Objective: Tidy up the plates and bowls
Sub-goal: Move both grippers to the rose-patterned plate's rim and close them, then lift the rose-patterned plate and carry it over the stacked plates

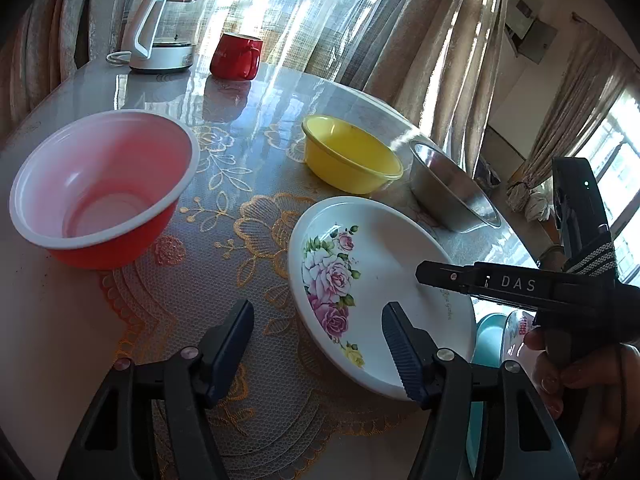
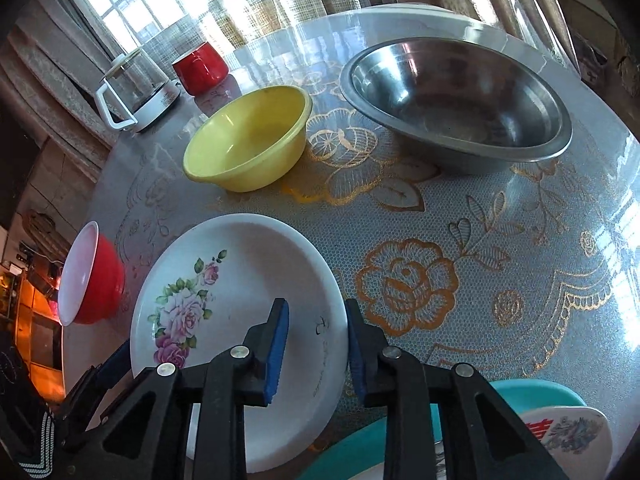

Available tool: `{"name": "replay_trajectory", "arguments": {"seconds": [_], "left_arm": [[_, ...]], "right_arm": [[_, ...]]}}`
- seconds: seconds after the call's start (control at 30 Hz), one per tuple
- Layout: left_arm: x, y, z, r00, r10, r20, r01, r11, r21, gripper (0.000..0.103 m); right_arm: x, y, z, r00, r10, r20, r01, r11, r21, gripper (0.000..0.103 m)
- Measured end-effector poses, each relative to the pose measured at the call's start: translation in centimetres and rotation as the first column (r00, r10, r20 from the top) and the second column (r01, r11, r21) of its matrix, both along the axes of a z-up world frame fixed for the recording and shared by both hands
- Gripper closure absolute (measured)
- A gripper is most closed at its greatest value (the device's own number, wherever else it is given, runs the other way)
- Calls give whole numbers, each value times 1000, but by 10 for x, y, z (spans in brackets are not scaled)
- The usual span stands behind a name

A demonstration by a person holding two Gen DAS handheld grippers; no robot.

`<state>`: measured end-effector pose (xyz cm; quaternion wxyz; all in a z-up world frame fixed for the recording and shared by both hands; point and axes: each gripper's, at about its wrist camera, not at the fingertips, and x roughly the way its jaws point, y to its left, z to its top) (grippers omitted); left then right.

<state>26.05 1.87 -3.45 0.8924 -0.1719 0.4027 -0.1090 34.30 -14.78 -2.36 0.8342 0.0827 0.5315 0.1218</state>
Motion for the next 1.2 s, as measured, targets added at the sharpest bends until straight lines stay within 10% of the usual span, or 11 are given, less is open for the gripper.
{"name": "replay_trajectory", "arguments": {"seconds": [0.17,1.2], "left_arm": [[1,-5,-1,999,-40,-15,40,999,7,65],[-11,1,5,1000,9,30,-10,999,53,68]], "right_arm": [[0,4,0,1000,13,12,-13,999,-36,79],[-51,5,24,988,-31,151,21,998,64,82]]}}
